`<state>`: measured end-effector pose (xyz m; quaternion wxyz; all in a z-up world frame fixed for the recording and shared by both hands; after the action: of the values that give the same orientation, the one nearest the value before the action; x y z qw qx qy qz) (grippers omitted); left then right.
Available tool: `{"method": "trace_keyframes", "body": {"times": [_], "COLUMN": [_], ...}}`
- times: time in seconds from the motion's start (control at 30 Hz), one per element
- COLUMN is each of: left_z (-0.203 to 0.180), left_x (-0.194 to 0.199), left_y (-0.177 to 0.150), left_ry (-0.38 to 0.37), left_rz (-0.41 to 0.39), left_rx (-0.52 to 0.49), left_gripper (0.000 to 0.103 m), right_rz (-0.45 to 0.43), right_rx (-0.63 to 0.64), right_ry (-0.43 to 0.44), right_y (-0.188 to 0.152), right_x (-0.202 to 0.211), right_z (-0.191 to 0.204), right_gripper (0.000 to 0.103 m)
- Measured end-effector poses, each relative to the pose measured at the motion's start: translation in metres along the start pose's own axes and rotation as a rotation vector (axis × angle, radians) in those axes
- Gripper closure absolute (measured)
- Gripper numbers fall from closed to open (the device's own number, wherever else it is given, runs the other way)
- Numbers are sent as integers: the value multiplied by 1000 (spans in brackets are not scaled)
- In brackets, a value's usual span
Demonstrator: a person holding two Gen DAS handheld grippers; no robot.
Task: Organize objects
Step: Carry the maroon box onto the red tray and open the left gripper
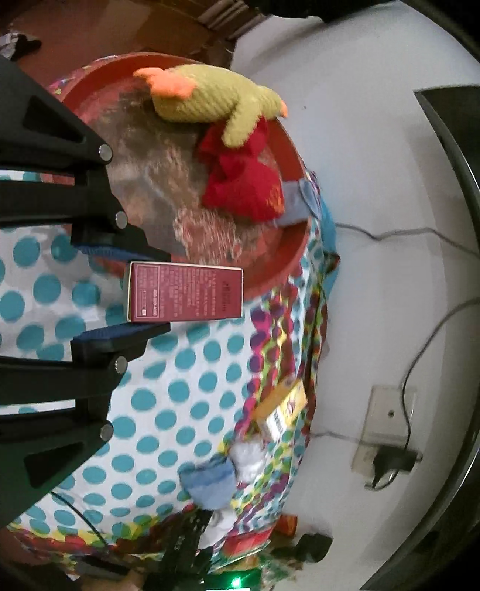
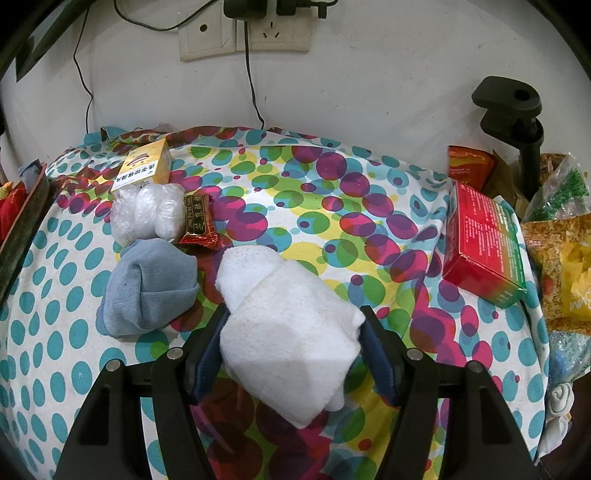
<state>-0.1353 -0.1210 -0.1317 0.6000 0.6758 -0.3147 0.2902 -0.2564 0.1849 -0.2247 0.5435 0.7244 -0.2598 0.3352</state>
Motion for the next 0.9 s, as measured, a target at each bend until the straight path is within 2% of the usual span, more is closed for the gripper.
{"method": "trace_keyframes", "body": {"times": [0.4, 0.77, 0.9], "left_z": [73, 106, 113], "left_x": [-5, -25, -26], "left_y": [-4, -6, -1], "left_ry": [70, 77, 94], "left_rz": [1, 43, 36], "left_rx": [122, 157, 151], "left_gripper": [73, 73, 73], "right_rz": [-2, 0, 0], "right_rx": [7, 8, 9], "right_ry": [-9, -9, -8], "right_y": [1, 2, 2], "right_x": [1, 0, 0], "right_z": [-3, -5, -3], "right_gripper": [37, 35, 35]}}
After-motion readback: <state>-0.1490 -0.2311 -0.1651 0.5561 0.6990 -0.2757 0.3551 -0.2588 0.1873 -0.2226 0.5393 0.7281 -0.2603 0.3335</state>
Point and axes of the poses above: each gripper's, at about its wrist camera, not at the fingertips, and x roughly against the way its jaws point, z to its left, y to its top, the point moved 9 cm from there along -x, roughly the way its jaws point, and after that the axes turned 11 degrees about -y, right-handed, at the moved point
